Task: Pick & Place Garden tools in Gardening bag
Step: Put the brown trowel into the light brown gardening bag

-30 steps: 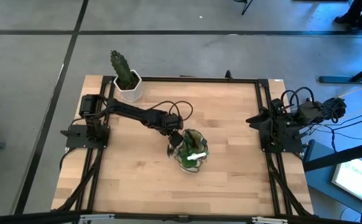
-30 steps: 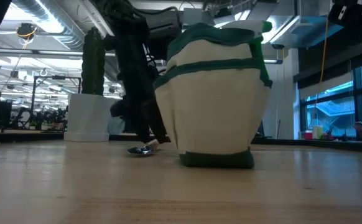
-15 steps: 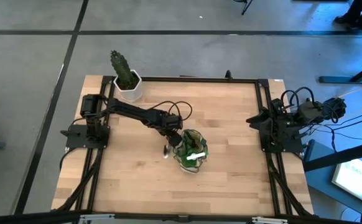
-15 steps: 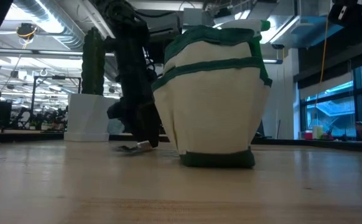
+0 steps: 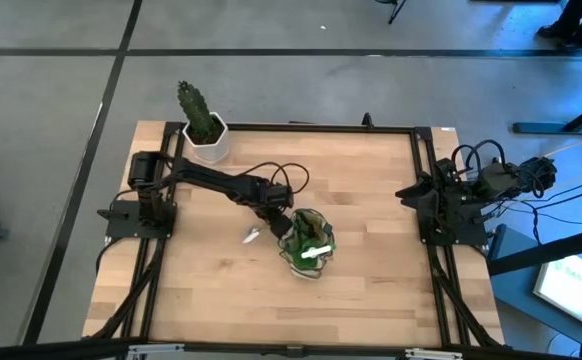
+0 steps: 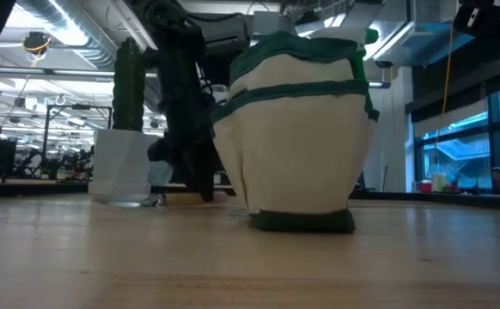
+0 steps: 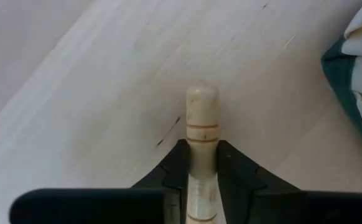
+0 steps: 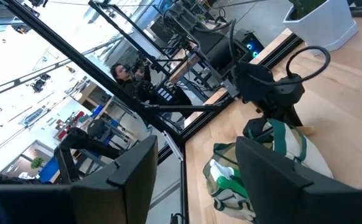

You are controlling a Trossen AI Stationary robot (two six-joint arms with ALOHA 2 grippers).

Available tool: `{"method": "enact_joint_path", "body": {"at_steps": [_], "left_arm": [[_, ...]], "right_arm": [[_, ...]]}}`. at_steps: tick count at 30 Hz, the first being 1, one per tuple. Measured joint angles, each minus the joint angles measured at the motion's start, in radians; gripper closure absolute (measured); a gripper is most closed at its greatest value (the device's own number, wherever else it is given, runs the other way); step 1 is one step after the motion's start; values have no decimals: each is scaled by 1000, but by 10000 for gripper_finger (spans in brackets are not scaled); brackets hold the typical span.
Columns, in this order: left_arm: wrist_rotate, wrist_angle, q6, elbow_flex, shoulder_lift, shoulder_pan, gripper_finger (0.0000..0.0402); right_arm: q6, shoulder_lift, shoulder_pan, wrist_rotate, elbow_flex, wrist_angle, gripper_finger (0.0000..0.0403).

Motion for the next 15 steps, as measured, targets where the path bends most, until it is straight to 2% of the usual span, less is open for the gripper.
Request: {"method": "enact_joint_path", "body": {"at_steps": [7, 15], "left_arm": [[-41, -32, -6, 0, -57, 2, 345], [-117, -47, -6, 0, -181, 17, 347]], "right_arm": [[0, 0, 0, -2, 0, -1, 183], [0, 0, 0, -1, 0, -1, 183]]}}
